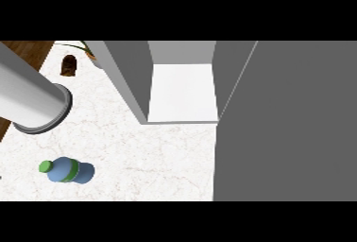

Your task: Pick up the bottled water, place it into the cabinet and close the cabinet

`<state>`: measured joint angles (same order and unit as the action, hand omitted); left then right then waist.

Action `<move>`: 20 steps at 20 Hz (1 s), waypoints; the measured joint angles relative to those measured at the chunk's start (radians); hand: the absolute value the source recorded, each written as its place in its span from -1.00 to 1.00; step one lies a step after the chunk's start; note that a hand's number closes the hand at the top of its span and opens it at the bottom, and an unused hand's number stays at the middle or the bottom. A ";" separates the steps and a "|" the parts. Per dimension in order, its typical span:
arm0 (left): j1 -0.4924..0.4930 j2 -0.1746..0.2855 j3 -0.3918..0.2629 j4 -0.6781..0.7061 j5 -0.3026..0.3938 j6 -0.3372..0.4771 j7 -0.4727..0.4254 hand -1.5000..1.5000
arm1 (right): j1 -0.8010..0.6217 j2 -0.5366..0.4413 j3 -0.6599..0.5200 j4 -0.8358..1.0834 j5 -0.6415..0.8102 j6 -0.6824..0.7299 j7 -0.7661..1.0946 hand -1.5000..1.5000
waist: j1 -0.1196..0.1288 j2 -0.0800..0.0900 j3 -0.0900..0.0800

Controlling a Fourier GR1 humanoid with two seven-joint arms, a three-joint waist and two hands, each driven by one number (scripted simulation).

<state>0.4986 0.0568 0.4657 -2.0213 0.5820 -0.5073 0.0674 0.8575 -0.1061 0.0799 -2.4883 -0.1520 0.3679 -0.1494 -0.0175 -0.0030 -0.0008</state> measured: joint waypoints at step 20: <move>-0.310 0.026 -0.008 0.646 -0.356 -0.011 -0.341 -1.00 | 0.202 0.004 0.027 -0.010 0.029 0.090 -0.168 -1.00 | -0.006 0.001 -0.001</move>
<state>0.1891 0.0833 0.4575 -1.3750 0.2264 -0.5184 -0.2736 1.0590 -0.1021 0.1074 -2.4982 -0.1227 0.4575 -0.3175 -0.0237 -0.0020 -0.0017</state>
